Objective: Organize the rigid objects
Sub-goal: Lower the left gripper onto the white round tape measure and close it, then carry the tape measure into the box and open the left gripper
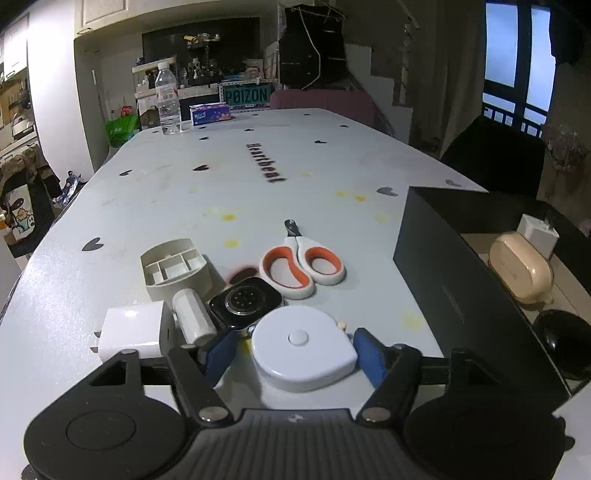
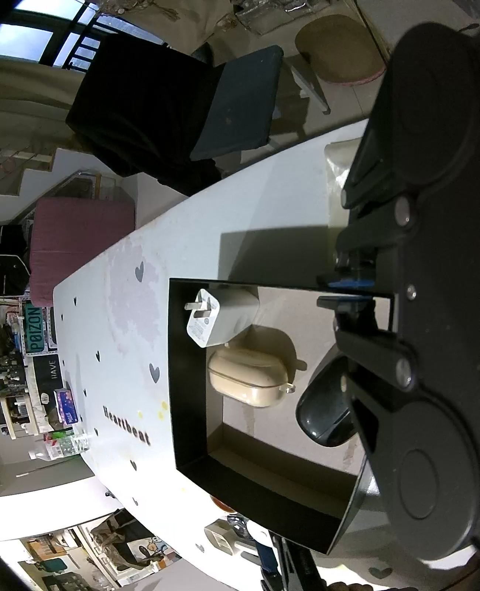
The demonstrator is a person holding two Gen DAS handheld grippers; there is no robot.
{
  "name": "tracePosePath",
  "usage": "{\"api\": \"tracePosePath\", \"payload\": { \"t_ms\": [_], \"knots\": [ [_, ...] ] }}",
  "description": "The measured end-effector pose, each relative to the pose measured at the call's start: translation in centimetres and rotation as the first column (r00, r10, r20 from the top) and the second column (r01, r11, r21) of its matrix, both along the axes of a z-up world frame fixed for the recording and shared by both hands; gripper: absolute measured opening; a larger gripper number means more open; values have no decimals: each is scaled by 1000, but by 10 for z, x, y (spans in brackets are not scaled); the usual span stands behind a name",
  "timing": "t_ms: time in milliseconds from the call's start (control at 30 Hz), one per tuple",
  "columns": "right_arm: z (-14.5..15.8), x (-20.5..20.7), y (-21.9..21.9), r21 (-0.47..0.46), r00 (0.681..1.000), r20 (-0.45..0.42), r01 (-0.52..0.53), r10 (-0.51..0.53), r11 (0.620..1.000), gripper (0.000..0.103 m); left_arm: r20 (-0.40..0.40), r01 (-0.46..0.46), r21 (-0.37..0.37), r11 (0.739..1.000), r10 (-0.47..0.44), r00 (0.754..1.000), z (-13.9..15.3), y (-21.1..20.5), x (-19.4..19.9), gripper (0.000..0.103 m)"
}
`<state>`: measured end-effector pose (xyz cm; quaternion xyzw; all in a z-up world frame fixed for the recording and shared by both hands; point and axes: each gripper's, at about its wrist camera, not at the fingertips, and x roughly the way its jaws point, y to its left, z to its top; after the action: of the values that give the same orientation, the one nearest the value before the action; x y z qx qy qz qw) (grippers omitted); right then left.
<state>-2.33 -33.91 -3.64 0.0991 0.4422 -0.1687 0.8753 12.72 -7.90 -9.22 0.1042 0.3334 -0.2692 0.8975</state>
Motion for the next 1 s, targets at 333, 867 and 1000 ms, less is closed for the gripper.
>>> {"api": "tracePosePath", "payload": {
  "t_ms": [333,867,1000],
  "knots": [
    [-1,0,-1,8,1000,1,3,-3,1000,5,11,-43,-26,999,43,999,9,12,-13,59],
    [-1,-3,-3,30,1000,13,7,-8,1000,6,-129,223,-237,946,-258,958,85,-90,-59,59],
    [-1,-2,-4,34,1000,14,8,-8,999,6,-180,253,-225,941,-295,938,77,-130,-58,59]
  ]
}}
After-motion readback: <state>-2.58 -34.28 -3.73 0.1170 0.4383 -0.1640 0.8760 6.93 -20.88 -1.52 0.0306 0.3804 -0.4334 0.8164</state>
